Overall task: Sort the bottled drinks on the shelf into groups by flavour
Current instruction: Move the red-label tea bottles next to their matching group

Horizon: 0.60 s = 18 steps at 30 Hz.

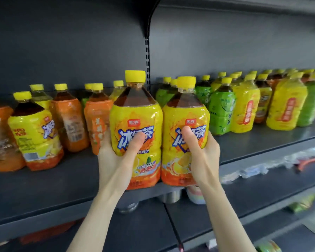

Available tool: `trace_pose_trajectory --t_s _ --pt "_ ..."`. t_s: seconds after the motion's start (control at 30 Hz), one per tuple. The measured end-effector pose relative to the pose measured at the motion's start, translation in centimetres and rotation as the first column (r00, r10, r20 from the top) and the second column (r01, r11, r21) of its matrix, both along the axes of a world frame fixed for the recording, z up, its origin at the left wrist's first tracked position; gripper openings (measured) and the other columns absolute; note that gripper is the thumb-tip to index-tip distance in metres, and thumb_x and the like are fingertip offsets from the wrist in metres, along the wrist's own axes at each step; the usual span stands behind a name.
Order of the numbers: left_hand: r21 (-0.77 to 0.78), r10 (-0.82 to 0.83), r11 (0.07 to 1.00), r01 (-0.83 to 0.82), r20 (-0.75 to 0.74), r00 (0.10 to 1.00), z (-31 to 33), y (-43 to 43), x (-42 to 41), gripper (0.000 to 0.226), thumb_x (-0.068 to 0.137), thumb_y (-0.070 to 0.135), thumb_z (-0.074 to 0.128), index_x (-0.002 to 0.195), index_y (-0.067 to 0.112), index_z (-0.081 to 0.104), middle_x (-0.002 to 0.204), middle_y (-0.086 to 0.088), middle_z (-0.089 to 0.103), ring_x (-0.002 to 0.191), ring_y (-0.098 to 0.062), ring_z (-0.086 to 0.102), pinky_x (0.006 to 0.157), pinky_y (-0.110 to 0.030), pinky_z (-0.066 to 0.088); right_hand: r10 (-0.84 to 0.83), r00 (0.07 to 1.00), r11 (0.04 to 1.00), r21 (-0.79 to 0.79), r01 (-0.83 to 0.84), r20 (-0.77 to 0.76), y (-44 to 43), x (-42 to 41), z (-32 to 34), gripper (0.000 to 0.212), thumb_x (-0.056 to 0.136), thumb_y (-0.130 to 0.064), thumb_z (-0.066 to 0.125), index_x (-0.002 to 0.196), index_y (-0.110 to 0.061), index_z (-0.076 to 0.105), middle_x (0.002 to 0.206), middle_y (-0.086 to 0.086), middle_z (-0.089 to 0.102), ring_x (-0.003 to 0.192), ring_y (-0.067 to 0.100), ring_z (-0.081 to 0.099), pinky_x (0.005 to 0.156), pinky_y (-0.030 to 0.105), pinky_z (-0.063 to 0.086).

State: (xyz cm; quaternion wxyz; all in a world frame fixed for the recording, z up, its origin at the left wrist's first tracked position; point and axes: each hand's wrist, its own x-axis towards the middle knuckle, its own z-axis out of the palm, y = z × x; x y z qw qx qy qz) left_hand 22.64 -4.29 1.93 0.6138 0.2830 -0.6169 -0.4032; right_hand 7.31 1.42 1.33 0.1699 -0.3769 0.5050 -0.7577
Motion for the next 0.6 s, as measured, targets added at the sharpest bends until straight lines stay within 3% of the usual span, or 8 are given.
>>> trace_pose_trajectory --t_s 0.13,0.23,0.3,0.4,0.47,0.6 --pt "0.043 -0.175 0.983 0.176 -0.036 0.984 0.6 3.8 -6.6 0.041 0.069 0.054 0.073 0.101 0.034 0.058 0.089 0.026 0.07 0.084 0.006 0.066 0.063 -0.01 0.05 -0.134 0.991 0.991 0.003 0.134 0.009 5.7 -5.8 0.3 0.06 0.06 -0.064 0.066 0.099 -0.018 0.068 0.09 -0.003 0.075 0.084 0.012 0.071 0.072 0.029 0.057" --pt "0.083 -0.276 0.957 0.278 -0.041 0.96 -0.4 7.5 -12.5 0.058 0.058 0.063 0.07 0.104 0.03 0.061 0.093 0.016 0.073 0.085 -0.006 0.069 0.069 -0.024 0.055 -0.231 0.973 0.973 0.021 0.231 0.001 11.3 -11.0 -0.2 0.063 0.058 -0.065 0.064 0.095 -0.014 0.069 0.083 -0.003 0.076 0.076 0.011 0.072 0.062 0.019 0.053" --pt "0.12 -0.342 0.931 0.345 -0.05 0.938 -1.3 10.7 -17.0 0.057 0.058 0.062 0.075 0.102 0.029 0.061 0.091 0.014 0.073 0.084 -0.008 0.07 0.07 -0.027 0.054 -0.293 0.956 0.955 0.045 0.293 -0.016 15.5 -14.6 -0.7 0.062 0.057 -0.065 0.064 0.093 -0.015 0.069 0.08 -0.004 0.075 0.072 0.008 0.071 0.058 0.015 0.051" --pt "0.148 -0.441 0.884 0.443 -0.048 0.896 -2.3 15.7 -23.6 0.055 0.058 0.061 0.075 0.099 0.026 0.062 0.088 0.01 0.074 0.083 -0.013 0.07 0.071 -0.031 0.056 -0.403 0.914 0.91 0.083 0.406 -0.05 21.5 -20.3 -1.3 0.061 0.056 -0.069 0.062 0.09 -0.019 0.07 0.078 -0.006 0.075 0.073 0.009 0.071 0.064 0.023 0.054" --pt "0.138 -0.482 0.867 0.479 -0.016 0.876 -2.5 18.1 -27.5 0.06 0.056 0.066 0.07 0.101 0.027 0.062 0.089 0.01 0.073 0.083 -0.011 0.07 0.072 -0.031 0.054 -0.467 0.882 0.877 0.096 0.471 -0.06 24.7 -23.7 -1.4 0.059 0.058 -0.07 0.06 0.087 -0.02 0.071 0.078 -0.004 0.075 0.075 0.013 0.071 0.07 0.032 0.056" --pt "0.112 -0.548 0.832 0.544 0.014 0.836 -1.7 21.5 -34.1 0.065 0.054 0.071 0.062 0.102 0.028 0.061 0.091 0.013 0.073 0.082 -0.007 0.069 0.068 -0.023 0.054 -0.531 0.846 0.842 0.087 0.533 -0.04 28.9 -29.5 -1.0 0.058 0.059 -0.07 0.06 0.083 -0.017 0.07 0.078 -0.001 0.075 0.075 0.015 0.071 0.074 0.037 0.058"
